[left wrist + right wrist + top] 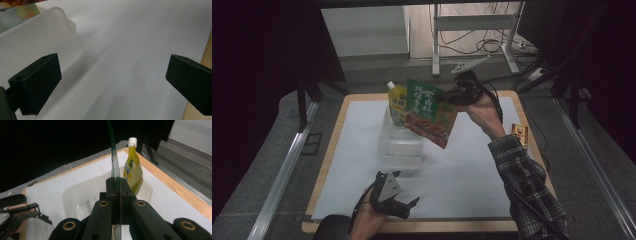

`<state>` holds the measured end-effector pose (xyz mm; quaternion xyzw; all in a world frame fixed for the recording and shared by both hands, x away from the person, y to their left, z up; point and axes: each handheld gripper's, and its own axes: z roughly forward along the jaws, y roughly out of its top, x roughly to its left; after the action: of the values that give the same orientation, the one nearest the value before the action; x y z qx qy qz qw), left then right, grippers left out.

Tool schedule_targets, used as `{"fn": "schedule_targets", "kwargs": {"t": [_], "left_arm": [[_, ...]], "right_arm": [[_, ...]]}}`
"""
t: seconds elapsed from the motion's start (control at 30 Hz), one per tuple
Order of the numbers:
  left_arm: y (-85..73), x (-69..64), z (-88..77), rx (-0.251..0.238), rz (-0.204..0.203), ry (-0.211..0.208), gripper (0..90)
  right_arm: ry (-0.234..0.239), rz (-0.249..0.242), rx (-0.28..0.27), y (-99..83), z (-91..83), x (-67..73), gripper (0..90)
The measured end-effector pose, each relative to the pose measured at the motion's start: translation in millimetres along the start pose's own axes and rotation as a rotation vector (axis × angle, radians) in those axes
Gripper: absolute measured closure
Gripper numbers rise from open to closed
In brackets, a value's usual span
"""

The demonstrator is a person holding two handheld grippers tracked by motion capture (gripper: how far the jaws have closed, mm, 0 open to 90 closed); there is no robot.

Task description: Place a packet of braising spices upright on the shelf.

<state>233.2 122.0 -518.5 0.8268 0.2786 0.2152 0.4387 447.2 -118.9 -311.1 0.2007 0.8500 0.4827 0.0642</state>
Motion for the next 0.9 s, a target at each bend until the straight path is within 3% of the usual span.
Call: {"fn": "schedule_targets", "kwargs": {"t": [0.37, 0.9], "left_arm": [[0.7, 1.4, -2.5, -0.03, -0.028, -0.003, 0.2], [0.9, -0.3, -1.3, -0.021, -0.019, -0.008, 0.2]], "right_arm": [[0.038, -0.01, -0.004, 9.6, 31.4, 2.9, 88.8], [0.055, -0.019, -0.025, 24.7, 64.4, 7.3, 88.8]]}}
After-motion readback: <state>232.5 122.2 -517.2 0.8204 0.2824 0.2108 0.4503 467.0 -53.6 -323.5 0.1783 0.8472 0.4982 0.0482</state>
